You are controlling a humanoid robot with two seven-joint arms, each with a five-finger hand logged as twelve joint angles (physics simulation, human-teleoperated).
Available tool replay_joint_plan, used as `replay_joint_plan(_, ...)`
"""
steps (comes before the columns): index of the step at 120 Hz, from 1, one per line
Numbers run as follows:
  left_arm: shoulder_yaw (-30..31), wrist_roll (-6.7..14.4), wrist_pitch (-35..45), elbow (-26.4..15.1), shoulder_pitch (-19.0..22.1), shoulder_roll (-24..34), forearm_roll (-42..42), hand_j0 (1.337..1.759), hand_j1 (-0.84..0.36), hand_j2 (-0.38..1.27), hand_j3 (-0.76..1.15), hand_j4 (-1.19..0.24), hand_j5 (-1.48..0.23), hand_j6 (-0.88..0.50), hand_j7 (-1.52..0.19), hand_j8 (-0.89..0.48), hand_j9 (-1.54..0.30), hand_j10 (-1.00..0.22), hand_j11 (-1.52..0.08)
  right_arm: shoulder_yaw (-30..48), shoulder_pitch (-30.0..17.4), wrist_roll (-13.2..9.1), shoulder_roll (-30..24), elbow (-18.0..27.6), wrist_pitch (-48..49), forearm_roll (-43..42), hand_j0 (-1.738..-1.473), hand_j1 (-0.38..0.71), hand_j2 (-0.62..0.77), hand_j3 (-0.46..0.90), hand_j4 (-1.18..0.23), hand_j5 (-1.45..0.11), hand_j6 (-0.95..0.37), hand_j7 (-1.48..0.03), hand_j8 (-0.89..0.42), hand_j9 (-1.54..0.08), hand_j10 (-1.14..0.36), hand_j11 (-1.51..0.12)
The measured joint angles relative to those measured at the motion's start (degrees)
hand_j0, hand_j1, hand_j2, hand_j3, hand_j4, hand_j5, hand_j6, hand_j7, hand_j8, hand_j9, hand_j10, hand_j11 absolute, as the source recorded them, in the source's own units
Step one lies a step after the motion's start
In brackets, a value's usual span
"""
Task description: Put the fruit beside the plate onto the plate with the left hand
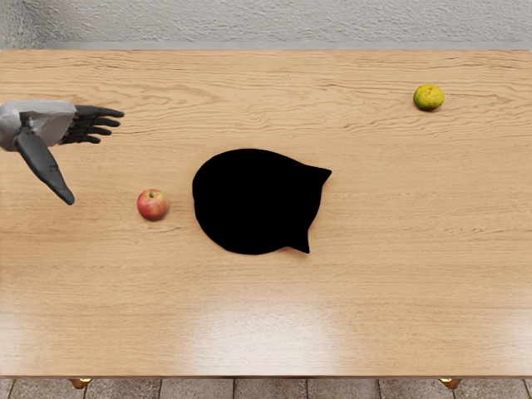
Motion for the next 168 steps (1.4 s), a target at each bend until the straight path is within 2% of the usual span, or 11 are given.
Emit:
replay_joint_plan(8, 0.03, 0.38, -0.01, -0.6, -0.11, 0.04, 0.11, 1.658, 0.33, 0.0, 0.0, -0.02, -0.03, -0.03, -0.03, -0.03, -0.03, -0.02, -0.03, -0.07, -0.04, 0.0, 0.0, 0.01, 0.0, -0.01, -1.658, -0.35, 0.0, 0.0, 0.0, 0.0, 0.0, 0.0, 0.0, 0.0, 0.0, 0.0)
replay_joint_plan(12, -0.11, 1.74, -0.02, -1.04, -0.5, -0.22, 0.13, 1.658, 0.33, 0.01, 0.0, -0.02, -0.03, -0.03, -0.03, -0.03, -0.03, -0.02, -0.03, -0.07, -0.06, 0.0, 0.0, 0.01, 0.0, -0.01, -1.658, -0.35, 0.0, 0.0, 0.0, 0.0, 0.0, 0.0, 0.0, 0.0, 0.0, 0.0)
replay_joint_plan(16, -0.44, 4.88, -0.02, -1.38, -0.96, -1.8, 0.13, 1.658, 0.33, 0.01, 0.0, -0.02, -0.03, -0.03, -0.03, -0.03, -0.03, -0.02, -0.03, -0.06, -0.07, 0.0, 0.0, 0.01, 0.0, 0.0, -1.658, -0.35, 0.0, 0.0, 0.0, 0.0, 0.0, 0.0, 0.0, 0.0, 0.0, 0.0)
replay_joint_plan(25, -1.37, 15.16, -0.02, -2.0, -3.37, -4.72, 0.15, 1.658, 0.33, 0.01, 0.0, -0.02, -0.03, -0.03, -0.03, -0.03, -0.03, -0.02, -0.03, -0.05, -0.09, 0.0, 0.0, 0.01, 0.0, 0.0, -1.658, -0.35, 0.0, 0.0, 0.0, 0.0, 0.0, 0.0, 0.0, 0.0, 0.0, 0.0)
replay_joint_plan(30, -1.71, 19.33, -0.03, -2.31, -3.55, -8.56, 0.78, 1.658, 0.33, 0.01, 0.0, -0.02, -0.03, -0.03, -0.03, -0.03, -0.03, -0.02, -0.03, -0.04, -0.09, 0.0, 0.0, 0.02, 0.0, -0.01, -1.658, -0.35, 0.0, 0.0, 0.0, 0.0, 0.0, 0.0, 0.0, 0.0, 0.0, 0.0)
replay_joint_plan(38, -2.05, 23.35, -0.02, -2.77, -3.94, -11.71, 6.19, 1.658, 0.32, 0.0, 0.0, -0.03, -0.03, -0.03, -0.03, -0.03, -0.03, -0.02, -0.03, -0.04, -0.1, 0.0, 0.0, 0.03, 0.0, 0.0, -1.658, -0.35, 0.0, 0.0, 0.0, 0.0, 0.0, 0.0, 0.0, 0.0, 0.0, 0.0)
replay_joint_plan(48, -2.24, 25.81, 0.03, -4.35, -4.88, -12.12, 12.45, 1.658, 0.32, 0.0, 0.0, -0.03, -0.03, -0.03, -0.03, -0.03, -0.03, -0.03, -0.03, -0.04, -0.11, 0.0, 0.0, 0.03, 0.01, 0.0, -1.658, -0.35, 0.0, 0.0, 0.0, 0.0, 0.0, 0.0, 0.0, 0.0, 0.0, 0.0)
replay_joint_plan(67, -1.78, 27.39, 7.25, -6.98, -4.38, -17.77, 24.2, 1.658, 0.32, 0.01, 0.0, -0.03, -0.03, -0.03, -0.03, -0.03, -0.03, -0.03, -0.03, -0.03, -0.11, 0.0, 0.0, 0.03, 0.0, 0.0, -1.658, -0.35, 0.0, 0.0, 0.0, 0.0, 0.0, 0.0, 0.0, 0.0, 0.0, 0.0)
replay_joint_plan(78, -1.38, 27.64, 12.41, -7.85, 0.0, -21.26, 31.5, 1.658, 0.31, 0.01, 0.0, -0.03, -0.04, -0.03, -0.04, -0.03, -0.04, -0.03, -0.04, -0.03, -0.16, 0.0, 0.0, 0.03, 0.0, 0.0, -1.658, -0.35, 0.0, 0.0, 0.0, 0.0, 0.0, 0.0, 0.0, 0.0, 0.0, 0.0)
replay_joint_plan(96, 2.33, 27.78, 22.34, -9.51, 1.68, -23.04, 40.37, 1.658, 0.31, 0.01, 0.0, -0.04, -0.05, -0.04, -0.05, -0.04, -0.05, -0.04, -0.05, -0.03, -0.19, 0.0, 0.0, 0.02, 0.0, 0.0, -1.658, -0.35, 0.0, 0.0, 0.0, 0.0, 0.0, 0.0, 0.0, 0.0, 0.0, 0.0)
replay_joint_plan(168, 9.72, 27.82, 35.11, -14.97, 6.31, -22.31, 49.03, 1.658, 0.13, 0.04, 0.0, -0.19, -0.24, -0.19, -0.24, -0.19, -0.24, -0.19, -0.24, -0.03, -0.23, 0.0, 0.0, 0.03, 0.0, 0.0, -1.658, -0.35, 0.0, 0.0, 0.0, 0.0, 0.0, 0.0, 0.0, 0.0, 0.0, 0.0)
